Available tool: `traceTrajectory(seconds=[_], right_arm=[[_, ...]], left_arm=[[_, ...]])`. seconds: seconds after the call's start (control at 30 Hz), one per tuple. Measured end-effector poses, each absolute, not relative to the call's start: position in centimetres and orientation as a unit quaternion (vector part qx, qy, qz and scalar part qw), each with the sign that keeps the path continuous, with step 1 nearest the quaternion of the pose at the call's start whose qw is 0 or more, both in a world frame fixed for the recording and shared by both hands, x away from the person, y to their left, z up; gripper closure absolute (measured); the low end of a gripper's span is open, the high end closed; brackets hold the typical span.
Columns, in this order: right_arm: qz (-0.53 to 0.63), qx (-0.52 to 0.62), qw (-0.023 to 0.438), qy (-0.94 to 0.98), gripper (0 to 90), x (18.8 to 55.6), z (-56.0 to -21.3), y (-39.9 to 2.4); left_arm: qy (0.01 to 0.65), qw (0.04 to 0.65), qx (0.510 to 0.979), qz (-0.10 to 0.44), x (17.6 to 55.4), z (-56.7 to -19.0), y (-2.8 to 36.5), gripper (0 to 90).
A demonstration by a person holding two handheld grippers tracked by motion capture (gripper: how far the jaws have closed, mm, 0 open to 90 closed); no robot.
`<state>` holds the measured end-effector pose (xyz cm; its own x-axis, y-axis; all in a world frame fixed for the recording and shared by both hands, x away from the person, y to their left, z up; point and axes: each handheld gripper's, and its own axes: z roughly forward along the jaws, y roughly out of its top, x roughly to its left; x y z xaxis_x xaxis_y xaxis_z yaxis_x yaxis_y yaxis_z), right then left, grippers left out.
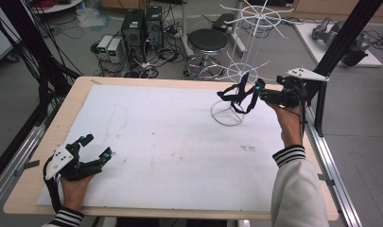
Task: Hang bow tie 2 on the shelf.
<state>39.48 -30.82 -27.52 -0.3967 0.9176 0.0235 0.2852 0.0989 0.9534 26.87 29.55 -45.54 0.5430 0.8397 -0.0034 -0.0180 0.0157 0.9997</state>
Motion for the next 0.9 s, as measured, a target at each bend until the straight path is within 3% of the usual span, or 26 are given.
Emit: traceTrajectory(seconds=[0.37,0.9], right_arm=[[0.55,0.404,0.295,0.669,11.7,33.7,-29.4,-30.7],[0.605,0.377,0.296,0.636,11.2,27.5,-38.7,-29.4]], left_arm=[[0.334,0.626,0.615,0.345,26.8,-45.5,29.5,14.7],[0.333,0.626,0.616,0.344,26.8,-45.5,29.5,14.7]])
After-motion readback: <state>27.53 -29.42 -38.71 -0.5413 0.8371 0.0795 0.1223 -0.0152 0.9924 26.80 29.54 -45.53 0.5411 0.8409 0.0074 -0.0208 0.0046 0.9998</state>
